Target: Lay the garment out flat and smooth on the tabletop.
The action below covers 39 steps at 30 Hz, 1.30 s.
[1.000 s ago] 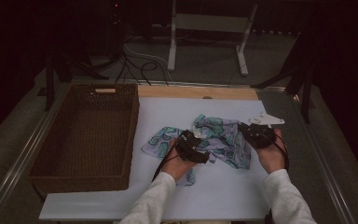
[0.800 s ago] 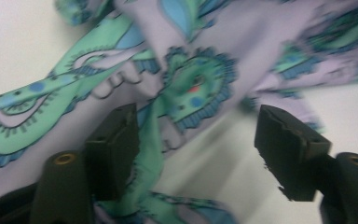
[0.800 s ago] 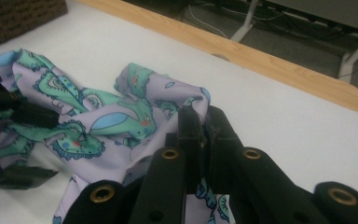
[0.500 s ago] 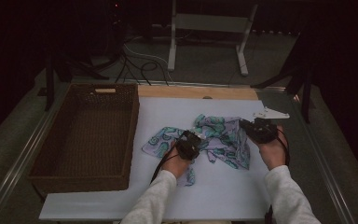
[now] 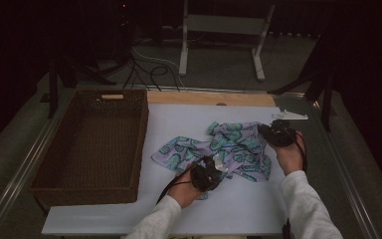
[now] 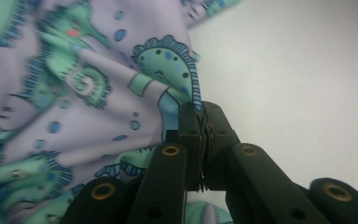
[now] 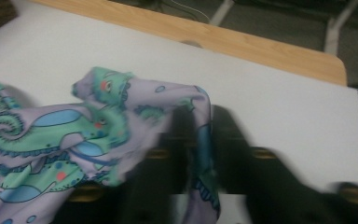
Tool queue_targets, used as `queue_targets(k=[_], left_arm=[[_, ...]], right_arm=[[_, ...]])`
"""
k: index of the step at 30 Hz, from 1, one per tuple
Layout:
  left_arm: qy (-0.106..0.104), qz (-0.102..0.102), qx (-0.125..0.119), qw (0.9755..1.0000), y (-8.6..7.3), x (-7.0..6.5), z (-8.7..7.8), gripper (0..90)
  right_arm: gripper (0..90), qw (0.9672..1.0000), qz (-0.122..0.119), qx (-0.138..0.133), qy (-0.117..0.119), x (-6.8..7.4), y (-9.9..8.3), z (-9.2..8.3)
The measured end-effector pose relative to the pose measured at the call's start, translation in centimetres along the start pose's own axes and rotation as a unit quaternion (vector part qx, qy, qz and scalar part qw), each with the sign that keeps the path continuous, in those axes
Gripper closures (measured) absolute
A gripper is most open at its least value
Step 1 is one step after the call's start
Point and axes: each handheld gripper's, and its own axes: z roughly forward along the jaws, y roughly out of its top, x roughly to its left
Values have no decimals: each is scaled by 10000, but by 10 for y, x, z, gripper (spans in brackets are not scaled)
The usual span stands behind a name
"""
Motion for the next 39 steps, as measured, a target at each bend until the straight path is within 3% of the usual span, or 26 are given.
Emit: queue_targets(k=[2, 4, 6, 8, 13, 18, 19, 25, 28, 34, 35, 37, 39], left_arm=[[6, -189, -94, 9998, -1, 8, -1, 881], [83, -331, -133, 9993, -2, 14, -1, 882], [142, -448, -177, 9987, -3, 19, -1, 882], [199, -561, -245, 9979, -3, 23, -2, 881], [283, -798, -432, 9955, -1, 32, -6, 882], [369, -977, -536, 9931, 2, 40, -10, 883], [427, -1042, -573, 9920, 4, 44, -12, 884], [482, -1224, -660, 9891, 5, 51, -15, 884], [561, -1334, -683, 9871, 6, 56, -15, 884], [696, -1634, -767, 9811, 6, 68, -16, 883], [696, -1634, -767, 9811, 6, 68, -16, 883], [757, -1860, -801, 9763, 4, 76, -16, 883], [769, -1968, -825, 9739, 2, 80, -17, 877]], right_arm=[[524, 9999, 151, 3, 1, -1, 0, -1], [371, 9998, 148, -93, -1, 2, -1, -6], [285, 9998, 136, -151, -40, 6, -1, -13], [262, 9997, 133, -200, 26, 11, -2, -20], [251, 9990, -94, -260, 356, 30, -14, -38], [252, 9976, -341, -289, 521, 46, -28, -48], [256, 9968, -442, -282, 598, 54, -37, -52], [275, 9957, -563, -234, 704, 60, -54, -56], [299, 9947, -732, -103, 719, 64, -70, -55], [338, 9935, -802, 38, 802, 64, -84, -53], [338, 9935, -802, 38, 802, 64, -84, -53], [390, 9914, -926, 229, 891, 65, -96, -51], [415, 9908, -951, 312, 915, 66, -100, -48]])
